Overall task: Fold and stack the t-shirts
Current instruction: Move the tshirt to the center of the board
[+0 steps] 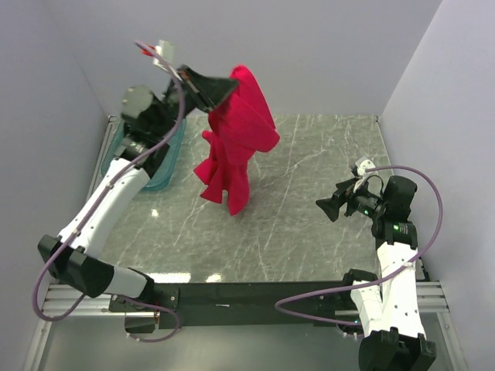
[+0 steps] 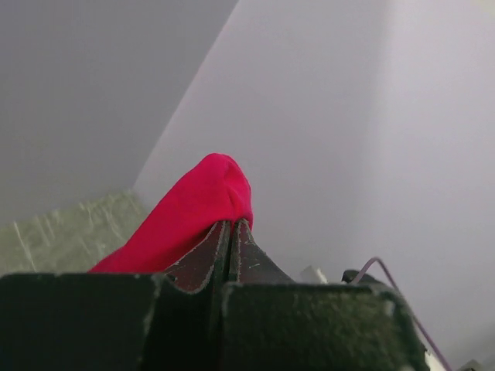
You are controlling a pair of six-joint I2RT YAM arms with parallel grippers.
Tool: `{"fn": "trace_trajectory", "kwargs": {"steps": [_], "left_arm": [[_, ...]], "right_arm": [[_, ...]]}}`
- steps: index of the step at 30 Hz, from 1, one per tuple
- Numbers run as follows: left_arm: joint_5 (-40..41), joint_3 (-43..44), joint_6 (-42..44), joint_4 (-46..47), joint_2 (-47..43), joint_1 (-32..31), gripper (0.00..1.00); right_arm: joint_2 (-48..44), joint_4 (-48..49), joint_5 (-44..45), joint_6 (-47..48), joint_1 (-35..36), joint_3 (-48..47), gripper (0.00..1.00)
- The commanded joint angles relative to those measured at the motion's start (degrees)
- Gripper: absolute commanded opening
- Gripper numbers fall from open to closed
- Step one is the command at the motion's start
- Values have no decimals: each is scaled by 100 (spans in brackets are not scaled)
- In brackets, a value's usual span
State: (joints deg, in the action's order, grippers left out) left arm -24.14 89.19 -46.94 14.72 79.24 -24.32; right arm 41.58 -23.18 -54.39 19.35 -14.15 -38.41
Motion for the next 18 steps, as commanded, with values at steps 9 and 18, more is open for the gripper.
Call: {"fn": "trace_trajectory", "kwargs": {"steps": [9,18], "left_arm": [[-275,-1296,816,14,548,-548,6],[2466,-2589,3100,-1260,-716,-680,85]], "right_arm": [[-80,147,60,33,-61,-184,100],[-19,112,52,112,-61,-166,100]]}}
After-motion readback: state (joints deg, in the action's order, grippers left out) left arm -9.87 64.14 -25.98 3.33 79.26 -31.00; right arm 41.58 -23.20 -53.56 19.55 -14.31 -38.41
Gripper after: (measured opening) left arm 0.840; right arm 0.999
